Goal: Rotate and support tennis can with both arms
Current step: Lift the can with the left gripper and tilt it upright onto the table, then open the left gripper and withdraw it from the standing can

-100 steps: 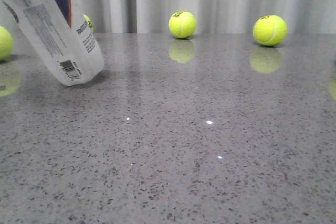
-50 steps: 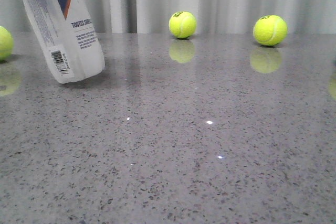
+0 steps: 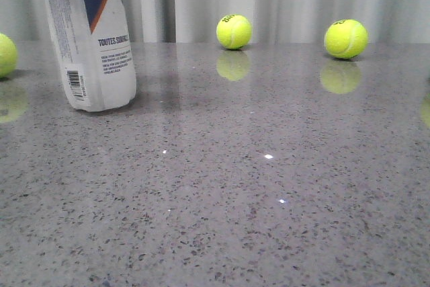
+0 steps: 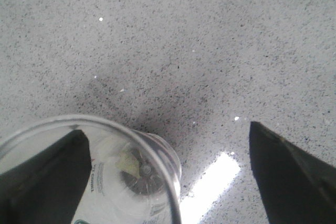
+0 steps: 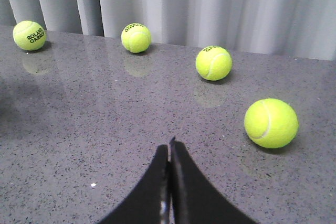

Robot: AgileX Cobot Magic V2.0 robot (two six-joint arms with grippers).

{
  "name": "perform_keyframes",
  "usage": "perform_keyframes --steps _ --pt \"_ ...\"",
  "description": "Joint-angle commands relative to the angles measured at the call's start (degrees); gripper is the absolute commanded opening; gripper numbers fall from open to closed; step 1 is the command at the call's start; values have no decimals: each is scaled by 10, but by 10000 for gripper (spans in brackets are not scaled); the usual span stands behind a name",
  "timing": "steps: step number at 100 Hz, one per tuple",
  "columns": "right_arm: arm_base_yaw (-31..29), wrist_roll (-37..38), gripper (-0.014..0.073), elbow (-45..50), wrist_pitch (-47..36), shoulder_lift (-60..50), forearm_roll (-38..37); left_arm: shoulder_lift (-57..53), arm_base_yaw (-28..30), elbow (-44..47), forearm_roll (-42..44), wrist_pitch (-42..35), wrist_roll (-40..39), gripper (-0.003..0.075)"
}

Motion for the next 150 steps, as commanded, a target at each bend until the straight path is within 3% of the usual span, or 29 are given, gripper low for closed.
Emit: perform_keyframes --steps 1,83,122,150 --pt "-5 -1 -70 -15 -47 3 2 -24 -4 -25 -25 -2 -2 588" --pt "-5 -1 -70 -15 -47 3 2 -115 -4 -42 -4 -4 -67 584" --pt "-5 -1 -70 -15 -47 3 2 -259 -2 202 111 -179 -153 584" --pt "-5 -1 -70 -15 -47 3 2 -421 53 401 111 -347 -196 584"
